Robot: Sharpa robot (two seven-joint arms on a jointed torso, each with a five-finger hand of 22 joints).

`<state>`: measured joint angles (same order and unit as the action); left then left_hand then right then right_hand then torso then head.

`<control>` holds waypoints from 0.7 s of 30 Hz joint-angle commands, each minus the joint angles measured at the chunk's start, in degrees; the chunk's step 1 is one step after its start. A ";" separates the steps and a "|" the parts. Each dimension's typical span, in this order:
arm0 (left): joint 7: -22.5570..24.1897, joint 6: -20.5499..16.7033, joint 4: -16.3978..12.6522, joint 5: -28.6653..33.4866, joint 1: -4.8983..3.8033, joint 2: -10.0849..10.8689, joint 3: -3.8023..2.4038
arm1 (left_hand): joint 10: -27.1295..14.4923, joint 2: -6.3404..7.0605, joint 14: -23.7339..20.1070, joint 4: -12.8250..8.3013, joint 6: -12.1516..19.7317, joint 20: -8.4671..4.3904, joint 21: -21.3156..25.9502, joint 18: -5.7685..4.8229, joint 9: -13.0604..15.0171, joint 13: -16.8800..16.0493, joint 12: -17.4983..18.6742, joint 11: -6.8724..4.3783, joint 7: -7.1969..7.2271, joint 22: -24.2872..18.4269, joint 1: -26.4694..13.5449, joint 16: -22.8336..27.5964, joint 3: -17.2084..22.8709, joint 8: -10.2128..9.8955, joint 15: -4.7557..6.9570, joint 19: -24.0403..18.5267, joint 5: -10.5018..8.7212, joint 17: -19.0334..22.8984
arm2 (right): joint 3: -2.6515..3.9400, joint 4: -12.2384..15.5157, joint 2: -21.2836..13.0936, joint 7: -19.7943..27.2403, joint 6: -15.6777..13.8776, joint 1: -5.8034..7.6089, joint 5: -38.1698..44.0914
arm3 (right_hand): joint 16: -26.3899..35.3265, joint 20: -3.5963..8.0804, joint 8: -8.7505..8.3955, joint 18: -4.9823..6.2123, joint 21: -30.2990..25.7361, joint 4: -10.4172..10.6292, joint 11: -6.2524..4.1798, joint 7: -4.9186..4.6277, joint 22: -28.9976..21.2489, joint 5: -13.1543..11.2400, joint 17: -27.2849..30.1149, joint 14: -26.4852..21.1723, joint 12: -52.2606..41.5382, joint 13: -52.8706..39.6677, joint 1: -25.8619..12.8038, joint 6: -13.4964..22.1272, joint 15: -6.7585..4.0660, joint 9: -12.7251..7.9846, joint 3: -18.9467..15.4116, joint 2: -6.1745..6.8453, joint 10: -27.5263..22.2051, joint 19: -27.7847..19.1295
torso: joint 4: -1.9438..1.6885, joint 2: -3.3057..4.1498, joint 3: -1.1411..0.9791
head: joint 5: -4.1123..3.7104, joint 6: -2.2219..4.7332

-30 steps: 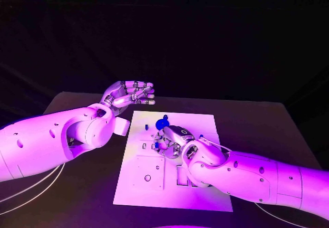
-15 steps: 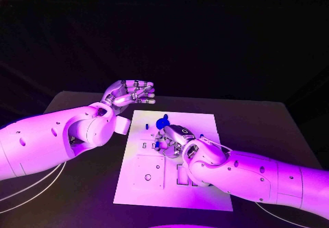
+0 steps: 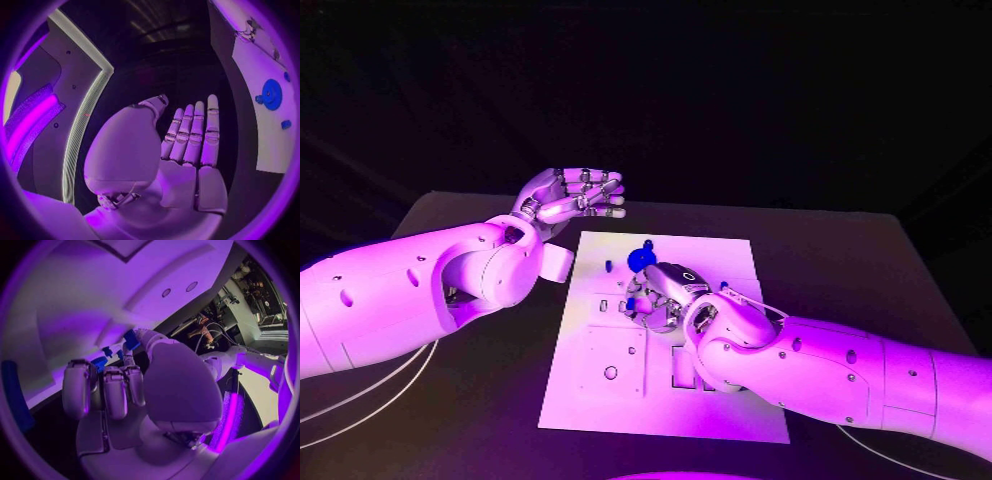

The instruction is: Assemble the parts on the task board

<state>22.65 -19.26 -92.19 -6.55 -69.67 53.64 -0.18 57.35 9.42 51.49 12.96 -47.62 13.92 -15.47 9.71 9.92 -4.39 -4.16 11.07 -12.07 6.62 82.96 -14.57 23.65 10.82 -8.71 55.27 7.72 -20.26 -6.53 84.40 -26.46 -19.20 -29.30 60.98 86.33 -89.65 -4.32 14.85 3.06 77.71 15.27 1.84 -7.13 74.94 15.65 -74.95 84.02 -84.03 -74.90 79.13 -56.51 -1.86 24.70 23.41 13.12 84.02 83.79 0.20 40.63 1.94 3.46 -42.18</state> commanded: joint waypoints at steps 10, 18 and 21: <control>0.29 0.69 -0.03 -0.27 -0.01 -0.09 -0.01 | 0.25 -0.28 0.01 0.33 0.33 -0.05 -0.28 0.70 0.05 0.01 0.13 -0.07 -2.01 0.10 -0.40 -0.17 -0.05 0.39 0.20 -0.11 -0.26 -0.05 | -0.05 -0.01 -0.11 0.13 -0.47 -0.11 -0.19 | -0.07 -0.49 -0.85 0.25 -1.52 0.99 1.05 -0.54 5.15 0.12 -14.39 5.81 2.85 -7.76 -2.19 2.15 0.72 -0.53 -1.76 1.08 0.02 -1.00 | -0.05 0.01 0.03 | -0.08 0.03; 0.28 0.72 -0.03 -0.27 -0.01 -0.09 -0.01 | 0.25 -0.31 -0.02 0.33 0.36 -0.05 -0.31 0.68 0.06 0.02 0.16 -0.05 -2.02 0.11 -0.39 -0.17 -0.04 0.39 0.19 -0.11 -0.25 -0.12 | -0.06 0.08 -0.29 0.54 -1.14 -0.11 -0.78 | 0.23 -0.97 -2.12 0.51 -2.86 1.35 1.55 -1.06 4.40 0.21 -13.71 5.64 5.70 -5.40 -4.40 4.18 1.18 -1.30 -4.80 1.11 -1.85 -1.52 | 0.00 -0.02 0.05 | -0.04 0.23; 0.28 0.73 -0.04 -0.27 -0.01 -0.08 0.00 | 0.25 -0.31 -0.02 0.33 0.36 -0.05 -0.31 0.68 0.06 0.02 0.16 -0.05 -2.02 0.11 -0.39 -0.17 -0.04 0.39 0.19 -0.11 -0.25 -0.12 | -0.07 0.19 -0.37 0.66 -1.60 -0.11 -0.84 | 0.26 -0.99 -2.19 0.51 -2.90 1.35 1.57 -1.08 4.38 0.22 -13.64 5.62 5.81 -5.30 -4.48 4.28 1.20 -1.34 -5.00 1.10 -1.93 -1.52 | 0.02 0.02 0.04 | -0.05 0.27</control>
<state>22.58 -19.24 -92.17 -6.55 -69.66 53.65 -0.16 57.35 9.42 51.49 12.96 -47.62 13.92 -15.46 9.71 9.90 -4.39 -4.16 11.07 -12.07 6.67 82.96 -14.56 23.65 10.82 -8.71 55.27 7.72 -20.33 -6.60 84.44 -26.77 -19.11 -29.90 60.92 85.71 -89.65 -5.35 12.99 3.06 75.10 16.60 3.39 -8.14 74.92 15.65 -74.93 84.02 -78.47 -74.95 75.17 -52.63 -1.01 23.43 18.73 14.25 82.47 82.76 0.18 40.63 1.99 3.39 -41.98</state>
